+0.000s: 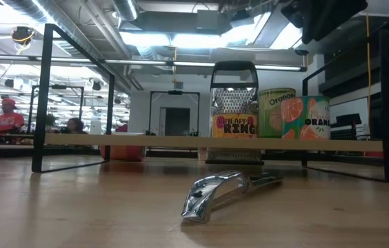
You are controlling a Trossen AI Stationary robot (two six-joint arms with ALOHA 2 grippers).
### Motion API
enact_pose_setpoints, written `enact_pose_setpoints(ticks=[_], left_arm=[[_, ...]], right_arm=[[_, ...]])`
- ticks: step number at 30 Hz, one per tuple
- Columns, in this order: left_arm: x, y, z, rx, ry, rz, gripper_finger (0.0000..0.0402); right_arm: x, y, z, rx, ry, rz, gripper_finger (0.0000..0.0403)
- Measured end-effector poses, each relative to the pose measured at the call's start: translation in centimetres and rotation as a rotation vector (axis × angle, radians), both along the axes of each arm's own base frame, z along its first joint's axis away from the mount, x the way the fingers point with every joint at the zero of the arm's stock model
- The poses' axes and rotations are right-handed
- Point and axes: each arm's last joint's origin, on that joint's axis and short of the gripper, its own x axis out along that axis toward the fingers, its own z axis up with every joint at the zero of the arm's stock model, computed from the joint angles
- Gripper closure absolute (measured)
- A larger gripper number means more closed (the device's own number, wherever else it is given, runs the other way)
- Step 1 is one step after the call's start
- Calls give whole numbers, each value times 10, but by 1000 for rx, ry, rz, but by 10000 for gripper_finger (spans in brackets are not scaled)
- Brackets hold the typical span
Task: Pick and place cans onto a shelf
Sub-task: Put the canned pineapple on the shelf
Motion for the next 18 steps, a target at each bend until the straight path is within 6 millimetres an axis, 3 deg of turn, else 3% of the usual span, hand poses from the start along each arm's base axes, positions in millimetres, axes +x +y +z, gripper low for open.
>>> enact_pose_setpoints(ticks=[9,13,18], left_arm=[[-24,-17,-45,-125,166,378,344],[-29,-16,-67,-130,309,415,326],[-30,-18,-86,-150,343,409,324]], right_arm=[[0,0,0,0,-1,0,304],[0,0,0,0,-2,0,304],[0,0,0,0,-2,0,304]])
